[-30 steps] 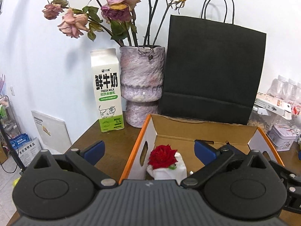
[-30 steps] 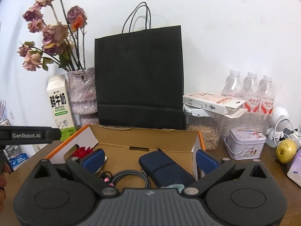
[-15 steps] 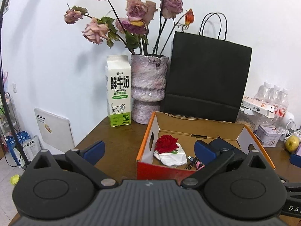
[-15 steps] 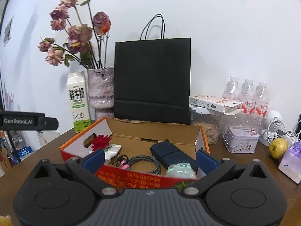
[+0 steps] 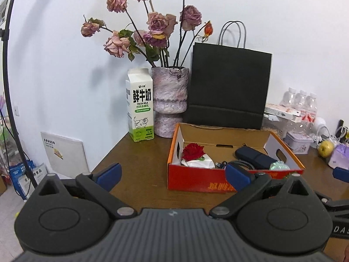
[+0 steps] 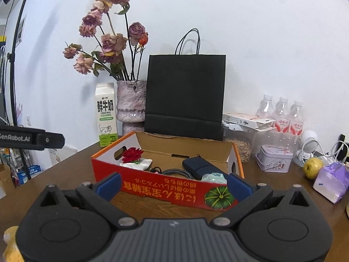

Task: Organize objects
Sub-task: 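Withdraw both grippers from the box back over the table, then move the left gripper to the plush sheep and grasp it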

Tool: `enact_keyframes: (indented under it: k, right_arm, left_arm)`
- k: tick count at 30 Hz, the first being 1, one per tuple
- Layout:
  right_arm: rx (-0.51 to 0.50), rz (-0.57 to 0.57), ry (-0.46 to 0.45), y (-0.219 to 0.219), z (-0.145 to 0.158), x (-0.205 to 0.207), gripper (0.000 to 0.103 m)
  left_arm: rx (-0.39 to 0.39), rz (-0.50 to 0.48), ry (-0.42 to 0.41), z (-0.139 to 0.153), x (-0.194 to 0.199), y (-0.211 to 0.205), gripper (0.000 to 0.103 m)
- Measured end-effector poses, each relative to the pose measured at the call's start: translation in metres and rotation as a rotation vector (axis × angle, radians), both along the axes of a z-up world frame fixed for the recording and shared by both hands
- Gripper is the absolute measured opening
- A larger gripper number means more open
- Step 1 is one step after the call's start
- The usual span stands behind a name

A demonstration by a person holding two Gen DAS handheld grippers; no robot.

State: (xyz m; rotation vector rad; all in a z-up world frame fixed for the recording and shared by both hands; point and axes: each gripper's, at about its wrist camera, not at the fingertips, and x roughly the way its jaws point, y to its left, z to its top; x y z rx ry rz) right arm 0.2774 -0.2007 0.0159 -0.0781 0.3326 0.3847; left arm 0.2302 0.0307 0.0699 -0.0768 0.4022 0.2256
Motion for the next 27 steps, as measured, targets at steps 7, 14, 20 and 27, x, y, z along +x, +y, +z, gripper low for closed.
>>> enact_keyframes:
  k: [7,14,20,27]
  right_arm:
    - [0.013,-0.008,-0.006,-0.013,-0.006,-0.031,0.103]
    - [-0.004,0.008,-0.001,-0.017,-0.014,-0.058,0.103]
    - [-0.033,0.004,0.017,-0.018,-0.031,-0.078,0.103]
    - [-0.034,0.0,0.044,-0.024,-0.051,-0.092,0.103]
  left_arm:
    - [-0.012,-0.034,0.013,-0.009,-0.034,0.002,0.103]
    - [-0.014,-0.049,0.011,-0.019,-0.064,0.005,0.103]
    - [-0.018,-0.058,0.017,-0.029,-0.085,0.009,0.103]
    - [-0.025,-0.054,0.02,-0.043,-0.105,0.017,0.103]
